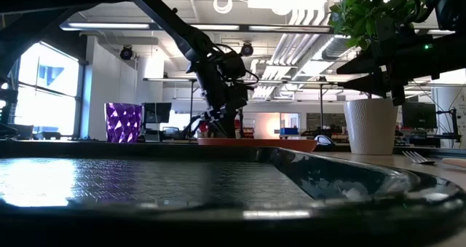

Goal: Pick and place plate/cup/fork/spoon on tray
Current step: Put the orange plate on the black serving tray, then put the violet glass on the black serving tray to the top left of the orange plate

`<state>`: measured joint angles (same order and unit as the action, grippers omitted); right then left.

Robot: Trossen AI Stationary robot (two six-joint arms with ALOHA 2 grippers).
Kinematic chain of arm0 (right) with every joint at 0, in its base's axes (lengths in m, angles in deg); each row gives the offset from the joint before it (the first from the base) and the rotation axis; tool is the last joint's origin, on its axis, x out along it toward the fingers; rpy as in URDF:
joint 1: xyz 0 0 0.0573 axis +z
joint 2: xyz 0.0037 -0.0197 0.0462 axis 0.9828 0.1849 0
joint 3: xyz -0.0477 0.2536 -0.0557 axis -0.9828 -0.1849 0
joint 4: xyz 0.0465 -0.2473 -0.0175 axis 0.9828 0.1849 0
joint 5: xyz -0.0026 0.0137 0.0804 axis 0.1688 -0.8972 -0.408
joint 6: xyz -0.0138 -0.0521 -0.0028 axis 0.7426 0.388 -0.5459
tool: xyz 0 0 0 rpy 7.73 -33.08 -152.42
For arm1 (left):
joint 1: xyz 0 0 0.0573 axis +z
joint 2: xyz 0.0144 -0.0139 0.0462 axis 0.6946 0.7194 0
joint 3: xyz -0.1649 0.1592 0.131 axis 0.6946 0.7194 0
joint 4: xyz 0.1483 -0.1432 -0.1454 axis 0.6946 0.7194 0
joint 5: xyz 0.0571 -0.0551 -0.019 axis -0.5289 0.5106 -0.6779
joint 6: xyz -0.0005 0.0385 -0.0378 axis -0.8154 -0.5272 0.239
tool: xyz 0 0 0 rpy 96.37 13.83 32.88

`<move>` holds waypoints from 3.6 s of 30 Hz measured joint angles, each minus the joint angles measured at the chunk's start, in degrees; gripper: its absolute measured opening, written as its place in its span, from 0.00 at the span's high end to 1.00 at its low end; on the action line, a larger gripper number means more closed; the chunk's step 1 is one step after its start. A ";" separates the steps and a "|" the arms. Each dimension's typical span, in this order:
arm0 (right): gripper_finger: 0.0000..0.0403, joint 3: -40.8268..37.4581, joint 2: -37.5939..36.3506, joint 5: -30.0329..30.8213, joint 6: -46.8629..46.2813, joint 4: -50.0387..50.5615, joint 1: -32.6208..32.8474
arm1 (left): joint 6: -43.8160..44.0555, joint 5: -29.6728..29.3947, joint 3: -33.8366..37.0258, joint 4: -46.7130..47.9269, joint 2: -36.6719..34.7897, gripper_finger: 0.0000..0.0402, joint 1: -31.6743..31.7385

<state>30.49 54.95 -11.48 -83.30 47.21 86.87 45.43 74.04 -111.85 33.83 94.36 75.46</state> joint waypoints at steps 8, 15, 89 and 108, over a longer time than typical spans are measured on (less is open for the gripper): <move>0.49 0.00 0.00 0.00 0.00 0.05 0.00 | 0.46 -0.83 -1.18 -0.39 -3.10 1.00 -0.31; 0.49 0.00 0.00 -0.02 0.03 0.37 0.00 | 2.63 -1.59 -1.27 -0.52 -12.18 1.00 -0.79; 0.49 0.09 0.02 -0.80 3.14 -7.82 0.24 | 31.54 -8.79 56.78 -7.29 -47.58 0.94 -45.70; 0.55 27.64 28.82 3.23 19.21 6.64 5.60 | 23.71 -32.11 43.36 8.59 -55.48 0.78 -45.68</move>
<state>58.12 83.77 -8.25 -64.10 53.85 92.47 69.14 41.93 -68.48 42.42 38.88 29.78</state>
